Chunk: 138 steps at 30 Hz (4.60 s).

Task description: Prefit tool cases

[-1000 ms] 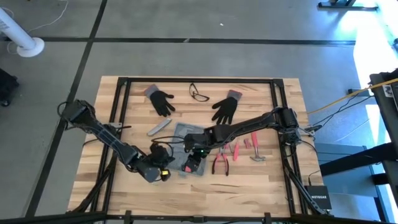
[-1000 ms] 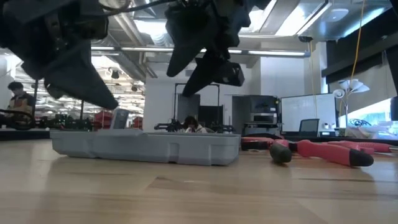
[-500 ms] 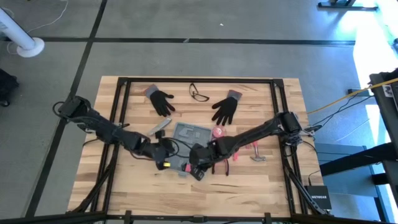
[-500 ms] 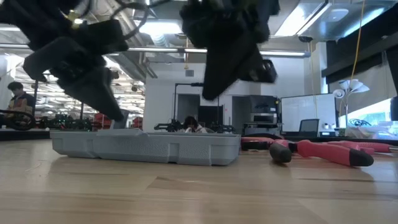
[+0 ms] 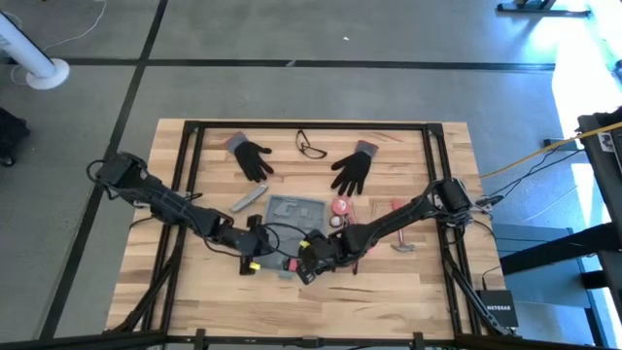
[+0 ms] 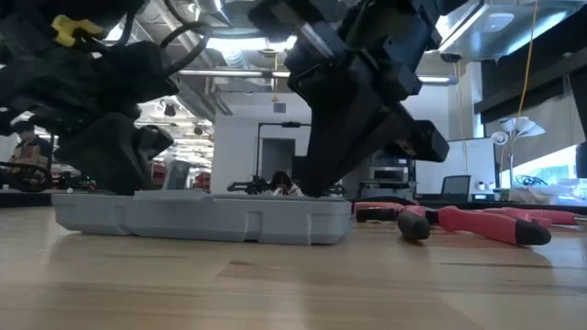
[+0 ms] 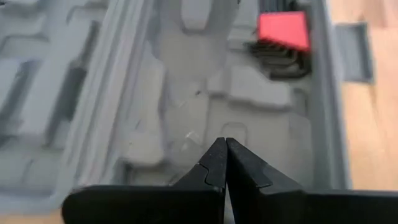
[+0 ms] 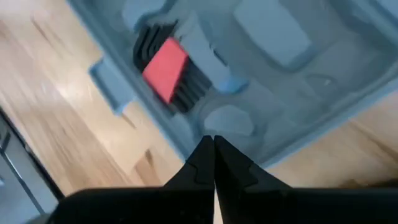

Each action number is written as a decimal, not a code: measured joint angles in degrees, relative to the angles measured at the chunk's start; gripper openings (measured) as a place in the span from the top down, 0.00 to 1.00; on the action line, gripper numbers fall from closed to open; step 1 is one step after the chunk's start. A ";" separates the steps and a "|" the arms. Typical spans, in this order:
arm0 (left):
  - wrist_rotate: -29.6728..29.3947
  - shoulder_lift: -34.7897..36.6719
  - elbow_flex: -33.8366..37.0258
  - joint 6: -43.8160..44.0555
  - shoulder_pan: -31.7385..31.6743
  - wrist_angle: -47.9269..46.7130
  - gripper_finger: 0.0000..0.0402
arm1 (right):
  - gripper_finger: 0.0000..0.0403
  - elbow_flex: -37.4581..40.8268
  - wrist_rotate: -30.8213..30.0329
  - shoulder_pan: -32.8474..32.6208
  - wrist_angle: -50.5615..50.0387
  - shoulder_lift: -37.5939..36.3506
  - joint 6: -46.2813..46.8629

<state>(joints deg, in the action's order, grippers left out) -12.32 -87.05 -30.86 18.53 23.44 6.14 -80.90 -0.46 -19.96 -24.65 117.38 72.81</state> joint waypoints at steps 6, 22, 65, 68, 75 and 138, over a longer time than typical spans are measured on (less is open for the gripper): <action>-0.15 -4.30 -0.23 7.67 1.09 4.20 1.00 | 1.00 -0.03 -0.41 0.03 0.02 0.07 0.48; -2.82 -8.89 -0.52 17.75 6.95 10.09 1.00 | 1.00 -0.02 -0.15 -0.89 5.62 2.89 5.29; -7.63 -9.11 -0.34 22.05 8.12 10.91 1.00 | 1.00 -4.04 -5.59 -2.28 11.70 5.66 10.69; -7.65 -9.11 -0.37 22.34 8.13 10.39 1.00 | 1.00 -6.57 -6.21 -2.23 13.41 5.53 9.00; -8.22 -9.08 -0.49 21.73 8.06 10.25 1.00 | 1.00 -9.73 -8.42 -0.77 10.07 5.47 4.88; -9.03 11.54 -3.95 38.57 26.10 -27.09 0.85 | 0.39 -9.55 5.57 5.67 3.23 1.85 -37.13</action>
<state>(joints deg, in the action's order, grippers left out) -21.34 -75.52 -34.81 57.10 49.55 -20.95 -90.45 5.11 -14.28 -21.42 119.23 35.68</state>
